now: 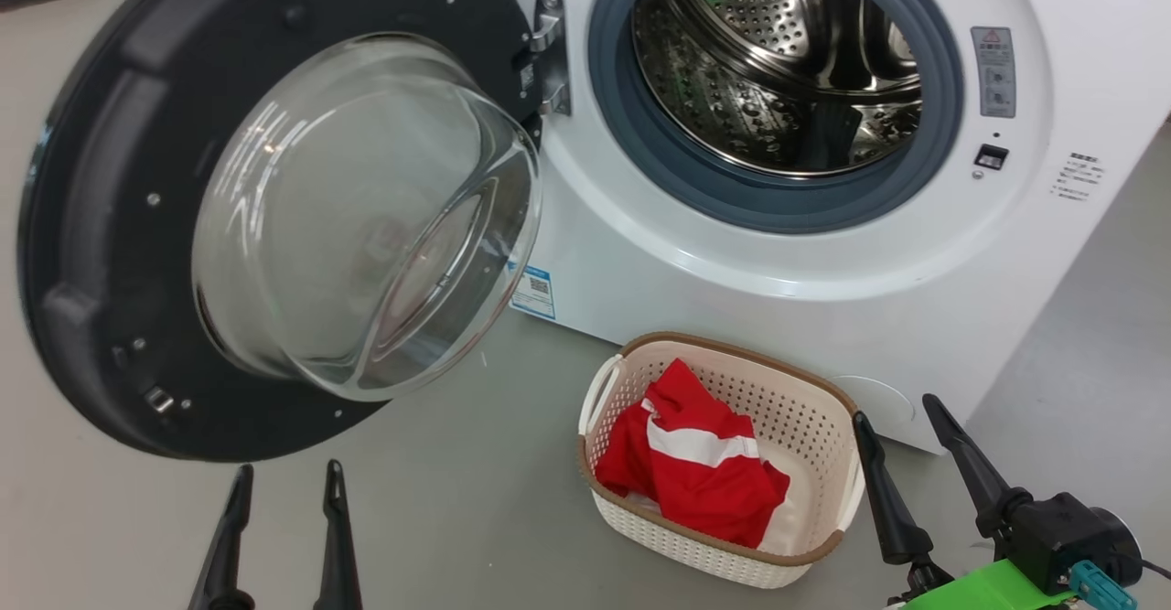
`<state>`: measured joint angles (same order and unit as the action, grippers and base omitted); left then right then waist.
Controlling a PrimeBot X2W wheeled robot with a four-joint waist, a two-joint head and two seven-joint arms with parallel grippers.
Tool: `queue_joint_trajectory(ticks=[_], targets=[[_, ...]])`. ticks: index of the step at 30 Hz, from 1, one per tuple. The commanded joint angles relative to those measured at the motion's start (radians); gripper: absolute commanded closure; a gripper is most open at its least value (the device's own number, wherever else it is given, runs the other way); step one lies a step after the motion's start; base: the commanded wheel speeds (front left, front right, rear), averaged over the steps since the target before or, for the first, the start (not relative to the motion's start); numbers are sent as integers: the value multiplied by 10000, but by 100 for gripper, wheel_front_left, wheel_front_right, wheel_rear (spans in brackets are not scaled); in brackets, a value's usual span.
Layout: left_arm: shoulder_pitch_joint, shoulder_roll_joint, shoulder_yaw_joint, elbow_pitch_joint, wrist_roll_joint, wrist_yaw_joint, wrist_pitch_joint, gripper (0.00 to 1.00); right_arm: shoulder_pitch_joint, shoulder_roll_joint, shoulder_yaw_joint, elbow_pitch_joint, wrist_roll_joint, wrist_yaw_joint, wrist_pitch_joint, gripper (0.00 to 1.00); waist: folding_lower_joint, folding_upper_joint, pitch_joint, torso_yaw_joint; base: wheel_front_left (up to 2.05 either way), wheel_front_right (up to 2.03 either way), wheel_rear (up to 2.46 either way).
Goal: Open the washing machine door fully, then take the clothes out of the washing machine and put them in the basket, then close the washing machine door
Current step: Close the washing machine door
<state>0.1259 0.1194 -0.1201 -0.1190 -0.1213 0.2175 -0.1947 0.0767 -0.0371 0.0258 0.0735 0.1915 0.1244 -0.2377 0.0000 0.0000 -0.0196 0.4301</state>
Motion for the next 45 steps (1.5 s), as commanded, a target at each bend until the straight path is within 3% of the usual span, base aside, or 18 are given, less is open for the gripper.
queue_joint_trajectory(ticks=[1,12,13,14,15,30,35,39,45], targets=[[-99,125,395,-321,71,111,-10,0,-309,-131,273,-299,-38,63,-39,0,0,0,-23,191,0,0,0],[29,101,498,-461,-47,327,-47,0,-310,-131,355,-337,-49,63,51,0,0,0,-54,437,0,0,0],[29,101,515,-483,-69,334,-74,49,-313,-131,365,-332,-49,63,55,0,0,0,-54,431,0,0,0],[22,83,541,-520,-126,336,-114,87,-316,-131,376,-326,-49,63,63,0,0,0,-53,423,0,0,0],[6,59,572,-572,-210,326,-158,100,-317,-131,384,-324,-51,63,70,0,0,0,-53,412,0,0,0],[-1383,330,2096,-1259,-1505,133,-598,100,-291,-131,321,-462,-145,63,242,0,0,0,5,50,0,0,0],[-2386,538,3021,-1064,-2538,-72,-618,100,-263,-131,266,-586,-238,63,350,0,0,0,103,-63,0,0,0],[-3289,1024,3745,-509,-3254,-315,-562,100,-268,-131,267,-645,-274,63,430,0,0,0,110,-143,0,0,0],[-4838,1349,4550,606,-5026,-703,205,100,-251,-131,249,-744,-336,63,531,0,0,0,94,-265,0,0,0]])
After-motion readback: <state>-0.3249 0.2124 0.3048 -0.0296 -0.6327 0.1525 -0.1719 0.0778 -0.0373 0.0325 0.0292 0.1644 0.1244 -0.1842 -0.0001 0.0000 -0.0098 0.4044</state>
